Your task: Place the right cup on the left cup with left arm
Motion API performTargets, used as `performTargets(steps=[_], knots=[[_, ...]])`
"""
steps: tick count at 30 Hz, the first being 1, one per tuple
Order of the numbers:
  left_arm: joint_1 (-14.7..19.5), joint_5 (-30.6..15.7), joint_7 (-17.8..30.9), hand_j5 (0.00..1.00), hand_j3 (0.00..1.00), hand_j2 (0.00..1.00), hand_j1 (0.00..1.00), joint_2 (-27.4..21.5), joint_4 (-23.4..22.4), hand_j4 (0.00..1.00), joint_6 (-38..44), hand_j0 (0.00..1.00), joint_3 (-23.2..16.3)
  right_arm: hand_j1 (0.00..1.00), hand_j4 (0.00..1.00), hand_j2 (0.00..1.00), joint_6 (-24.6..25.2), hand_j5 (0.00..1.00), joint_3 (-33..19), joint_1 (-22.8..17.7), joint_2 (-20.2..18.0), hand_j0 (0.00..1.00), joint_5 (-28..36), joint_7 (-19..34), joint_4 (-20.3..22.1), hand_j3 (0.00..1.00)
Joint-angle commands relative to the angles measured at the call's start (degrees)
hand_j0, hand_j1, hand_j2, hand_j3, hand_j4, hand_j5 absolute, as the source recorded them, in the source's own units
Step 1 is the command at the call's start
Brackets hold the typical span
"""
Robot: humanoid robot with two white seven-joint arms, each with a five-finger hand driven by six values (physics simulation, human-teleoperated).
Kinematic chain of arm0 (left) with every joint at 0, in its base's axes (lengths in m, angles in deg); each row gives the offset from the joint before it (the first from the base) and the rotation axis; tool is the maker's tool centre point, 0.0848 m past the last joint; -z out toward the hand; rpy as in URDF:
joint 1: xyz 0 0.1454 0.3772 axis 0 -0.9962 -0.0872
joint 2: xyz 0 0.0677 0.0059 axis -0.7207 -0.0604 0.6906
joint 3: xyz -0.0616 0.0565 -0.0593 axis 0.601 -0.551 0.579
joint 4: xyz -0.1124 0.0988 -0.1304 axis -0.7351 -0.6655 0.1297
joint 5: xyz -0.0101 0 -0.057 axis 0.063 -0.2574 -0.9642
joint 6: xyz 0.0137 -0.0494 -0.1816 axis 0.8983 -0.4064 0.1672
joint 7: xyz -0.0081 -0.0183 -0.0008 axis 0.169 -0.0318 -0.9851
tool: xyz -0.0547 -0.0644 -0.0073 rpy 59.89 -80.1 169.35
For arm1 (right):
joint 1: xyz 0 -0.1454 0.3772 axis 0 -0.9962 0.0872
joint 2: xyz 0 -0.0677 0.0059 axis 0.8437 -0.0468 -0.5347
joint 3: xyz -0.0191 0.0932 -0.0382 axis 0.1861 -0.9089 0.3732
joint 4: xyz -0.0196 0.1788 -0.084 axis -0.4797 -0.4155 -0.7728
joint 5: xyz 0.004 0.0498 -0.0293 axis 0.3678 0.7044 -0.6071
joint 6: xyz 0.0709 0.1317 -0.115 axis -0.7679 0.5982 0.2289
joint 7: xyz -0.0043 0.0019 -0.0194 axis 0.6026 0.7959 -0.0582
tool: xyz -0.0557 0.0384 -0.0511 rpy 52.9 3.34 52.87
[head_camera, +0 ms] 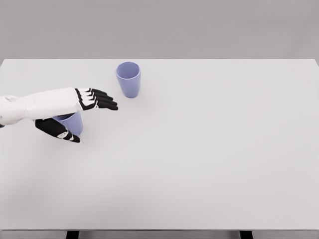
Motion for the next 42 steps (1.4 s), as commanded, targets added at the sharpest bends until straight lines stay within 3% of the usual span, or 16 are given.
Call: performTargets(steps=[1,8,10,11,16,24,28,30,32,34,38,42], knots=[[0.0,-0.4,-0.1,1.0,1.0,1.0,1.0,-0.2,0.1,1.0,0.1,1.0,-0.2,1.0,1.0,1.0,0.1,1.0,0.2,0.0,0.0,1.0,0.0,0.0,-0.1,1.0],[6.3,-0.7,-0.1,1.0,1.0,1.0,1.0,0.8,0.0,1.0,0.1,1.0,-0.1,1.0,1.0,1.0,0.1,1.0,-0.1,-0.4,0.0,1.0,0.1,0.0,-0.2,1.0],[6.3,-0.2,-0.1,1.0,1.0,1.0,1.0,4.9,-0.5,1.0,0.1,1.0,-0.3,1.0,1.0,1.0,0.1,1.0,-0.2,-0.4,0.0,1.0,0.0,0.0,-0.2,1.0],[6.3,0.1,-0.1,1.0,1.0,1.0,1.0,6.6,-0.7,1.0,0.1,1.0,-1.1,1.0,1.0,1.0,0.1,1.0,-0.1,-0.4,0.0,1.0,0.1,0.0,-0.2,1.0],[14.0,1.6,-0.1,1.0,1.0,1.0,1.0,11.3,-4.0,1.0,0.1,1.0,-11.2,1.0,1.0,1.0,0.1,1.0,-0.2,-0.4,0.0,1.0,0.1,0.0,-0.2,1.0],[15.3,1.5,2.7,1.0,1.0,1.0,1.0,10.0,-1.5,1.0,0.1,1.0,-10.4,1.0,1.0,1.0,0.1,1.0,-0.1,-0.4,0.0,1.0,0.1,0.0,-0.2,1.0],[19.9,-1.1,6.7,1.0,1.0,1.0,1.0,14.8,-10.6,1.0,0.1,1.0,-11.9,1.0,1.0,1.0,0.1,1.0,0.0,-0.4,0.0,1.0,0.1,0.0,-0.2,1.0],[23.9,-1.3,7.2,1.0,1.0,1.0,1.0,18.0,-16.4,1.0,0.1,1.0,-17.0,1.0,1.0,1.0,0.1,1.0,-0.1,-0.4,0.0,1.0,0.1,0.0,-0.2,1.0],[26.1,-1.3,7.2,1.0,1.0,1.0,1.0,20.6,-19.7,1.0,0.1,1.0,-19.2,1.0,1.0,1.0,0.1,1.0,-0.1,-0.4,0.0,1.0,0.0,0.0,-0.2,1.0],[26.7,-1.3,7.1,1.0,1.0,1.0,1.0,21.5,-21.4,1.0,0.1,1.0,-19.3,1.0,1.0,1.0,0.1,1.0,-0.1,-0.4,0.0,1.0,0.1,0.0,-0.2,1.0],[27.9,-1.1,7.0,1.0,1.0,1.0,1.0,24.4,-29.1,1.0,0.1,1.0,-19.4,1.0,1.0,1.0,0.1,1.0,-0.1,-0.4,0.0,1.0,0.1,0.0,-0.2,1.0],[29.5,-0.5,7.1,1.0,1.0,1.0,1.0,24.4,-32.5,1.0,0.1,1.0,-19.4,1.0,1.0,1.0,0.1,1.0,-0.1,-0.4,0.0,1.0,0.1,0.0,-0.2,1.0]])
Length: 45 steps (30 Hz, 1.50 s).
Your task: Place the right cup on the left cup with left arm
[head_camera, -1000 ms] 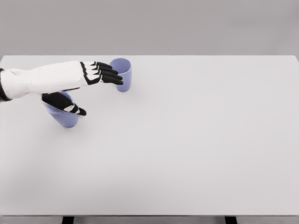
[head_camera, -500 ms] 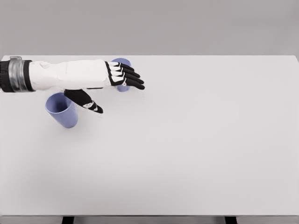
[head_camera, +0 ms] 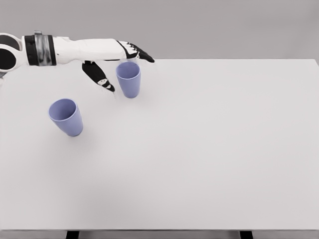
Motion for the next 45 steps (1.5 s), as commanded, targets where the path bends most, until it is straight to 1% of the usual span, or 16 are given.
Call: performTargets(steps=[1,2,3,8,12,15,18,26,29,31,32,35,37,39,42,45], knots=[[0.4,0.8,0.0,1.0,1.0,1.0,1.0,0.9,-3.4,1.0,0.1,1.0,0.0,1.0,1.0,1.0,0.0,1.0,0.0,0.0,0.0,1.0,0.0,0.0,0.0,1.0],[1.1,3.5,0.0,1.0,1.0,1.0,1.0,2.1,-4.2,1.0,0.1,1.0,0.0,1.0,1.0,1.0,0.0,1.0,0.0,0.0,0.0,1.0,0.0,0.0,0.0,1.0],[1.1,4.9,0.0,1.0,1.0,1.0,1.0,2.7,-4.6,1.0,0.1,1.0,0.1,1.0,1.0,1.0,0.0,1.0,0.0,0.0,0.0,1.0,0.0,0.0,0.0,1.0],[1.0,5.2,-0.1,1.0,1.0,1.0,1.0,4.7,-9.3,1.0,0.1,1.0,-0.1,1.0,1.0,1.0,0.0,1.0,0.0,0.0,0.0,1.0,0.0,0.0,0.0,1.0],[0.9,5.4,0.0,1.0,1.0,1.0,1.0,8.5,-16.6,1.0,0.1,1.0,-0.9,1.0,1.0,1.0,0.0,1.0,0.0,0.0,0.0,1.0,0.0,0.0,0.0,1.0],[0.8,6.1,0.0,1.0,1.0,1.0,1.0,10.8,-20.1,1.0,0.1,1.0,-1.3,1.0,1.0,1.0,0.0,1.0,0.0,0.0,0.0,1.0,-0.1,0.0,0.0,1.0],[0.6,7.5,0.0,1.0,1.0,1.0,1.0,11.8,-21.1,1.0,0.1,1.0,-1.3,1.0,1.0,1.0,0.0,1.0,0.0,0.0,0.0,1.0,0.0,0.0,0.0,1.0],[0.6,7.5,-0.2,1.0,1.0,1.0,1.0,11.8,-21.6,1.0,0.1,1.0,-1.2,1.0,1.0,1.0,0.0,1.0,0.0,0.0,0.0,1.0,0.0,0.0,0.0,1.0],[0.9,7.7,-0.2,1.0,1.0,1.0,1.0,13.3,-27.0,1.0,0.1,1.0,-1.1,1.0,1.0,1.0,0.0,1.0,0.0,0.0,0.0,1.0,0.0,0.0,0.0,1.0],[1.0,7.7,-0.2,1.0,1.0,1.0,1.0,14.4,-29.3,1.0,0.1,1.0,-1.2,1.0,1.0,1.0,0.0,1.0,0.0,0.0,0.0,1.0,0.0,0.0,0.0,1.0],[1.1,7.8,-0.2,1.0,1.0,1.0,1.0,14.9,-29.7,1.0,0.1,1.0,-1.1,1.0,1.0,1.0,0.0,1.0,0.0,0.0,0.0,1.0,0.0,0.0,0.0,1.0],[1.1,10.8,-0.1,1.0,1.0,1.0,1.0,16.7,-31.2,1.0,0.1,1.0,-0.2,1.0,1.0,1.0,0.0,1.0,0.0,0.0,0.0,1.0,0.0,0.0,0.0,1.0],[1.1,10.9,-0.1,1.0,1.0,1.0,1.0,18.2,-33.2,1.0,0.1,1.0,-0.3,1.0,1.0,1.0,0.0,1.0,0.0,0.0,0.0,1.0,0.0,0.0,0.0,1.0],[1.1,12.1,-0.1,1.0,1.0,1.0,1.0,19.1,-33.6,1.0,0.1,1.0,-0.2,1.0,1.0,1.0,0.0,1.0,0.0,0.0,0.0,1.0,0.0,0.0,0.0,1.0],[1.1,12.5,-0.1,1.0,1.0,1.0,1.0,19.8,-35.2,1.0,0.1,1.0,-0.2,1.0,1.0,1.0,0.0,1.0,0.0,0.0,0.0,1.0,0.0,0.0,0.0,1.0],[1.1,12.4,-0.2,1.0,1.0,1.0,1.0,19.8,-35.6,1.0,0.1,1.0,-0.2,1.0,1.0,1.0,0.0,1.0,0.0,0.0,0.0,1.0,0.0,0.0,0.0,1.0]])
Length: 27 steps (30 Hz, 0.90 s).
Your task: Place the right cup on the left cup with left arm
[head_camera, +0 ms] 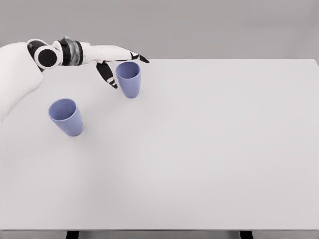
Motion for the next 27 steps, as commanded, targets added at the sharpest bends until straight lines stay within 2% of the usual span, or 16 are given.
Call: performTargets(steps=[1,4,8,9,10,13,27], knots=[[0.0,-0.1,0.0,1.0,1.0,1.0,1.0,0.4,-0.9,1.0,0.1,1.0,0.2,1.0,1.0,1.0,0.0,1.0,0.0,0.0,0.0,1.0,0.0,0.0,0.0,1.0],[0.0,0.0,0.0,1.0,1.0,1.0,1.0,1.4,-1.8,1.0,0.1,1.0,0.2,1.0,1.0,1.0,0.0,1.0,0.0,0.0,0.0,1.0,0.0,0.0,0.0,1.0],[-0.1,2.3,-0.7,1.0,1.0,1.0,1.0,2.3,-1.9,1.0,0.1,1.0,0.3,1.0,1.0,1.0,0.0,1.0,0.0,0.0,0.0,1.0,0.0,0.0,0.0,1.0],[-0.2,2.3,-0.8,0.96,0.96,0.96,0.96,2.3,-1.9,0.96,0.1,0.96,0.3,1.0,1.0,1.0,0.0,1.0,0.0,0.0,0.0,1.0,0.0,0.0,0.0,1.0],[-0.2,2.1,-1.0,0.75,0.75,0.75,0.75,2.2,-1.9,0.75,0.1,0.75,0.3,1.0,1.0,1.0,0.0,1.0,0.0,0.0,0.0,1.0,0.0,0.0,0.0,1.0],[-0.3,2.0,-1.1,0.6,0.6,0.6,0.6,2.2,-1.9,0.6,0.1,0.6,0.8,1.0,1.0,1.0,0.0,1.0,0.0,0.0,0.0,1.0,0.0,0.0,0.0,1.0],[-0.9,1.7,-0.7,0.56,0.56,0.56,0.56,1.3,-0.9,0.56,0.1,0.56,2.1,1.0,1.0,1.0,0.0,1.0,0.0,0.0,0.0,1.0,0.0,0.0,0.0,1.0]])
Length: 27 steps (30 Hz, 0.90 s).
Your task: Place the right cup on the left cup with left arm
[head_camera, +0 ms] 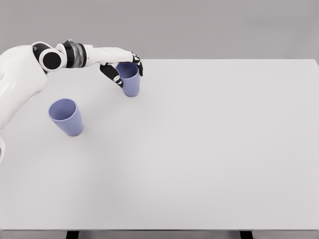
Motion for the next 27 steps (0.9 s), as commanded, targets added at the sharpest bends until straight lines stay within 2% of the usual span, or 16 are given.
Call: performTargets(steps=[1,9,11,20,22,27], knots=[[0.0,-0.3,0.0,0.56,0.56,0.56,0.56,-0.1,0.4,0.56,0.1,0.56,0.5,1.0,1.0,1.0,0.0,1.0,0.0,0.0,0.0,1.0,0.0,0.0,0.0,1.0],[0.1,-2.1,0.4,0.55,0.55,0.55,0.55,-3.6,6.0,0.55,0.1,0.55,0.5,1.0,1.0,1.0,0.0,1.0,0.0,0.0,0.0,1.0,0.0,0.0,0.0,1.0],[0.1,-3.3,0.5,0.55,0.55,0.55,0.55,-6.0,8.5,0.55,0.1,0.55,0.4,1.0,1.0,1.0,0.0,1.0,0.0,0.0,0.0,1.0,0.0,0.0,0.0,1.0],[0.4,-11.3,1.8,0.55,0.55,0.55,0.55,-19.7,25.9,0.55,0.1,0.55,0.2,1.0,1.0,1.0,0.0,1.0,0.0,0.0,0.0,1.0,-0.1,0.0,0.0,1.0],[0.4,-14.5,2.0,0.55,0.55,0.55,0.55,-25.4,32.4,0.55,0.1,0.55,0.0,1.0,1.0,1.0,0.0,1.0,0.0,0.0,0.0,1.0,0.0,0.0,0.0,1.0],[0.6,-18.2,1.8,0.55,0.55,0.55,0.55,-35.1,41.5,0.55,0.1,0.55,0.3,1.0,1.0,1.0,0.0,1.0,0.0,0.0,0.0,1.0,0.0,0.0,0.0,1.0]])
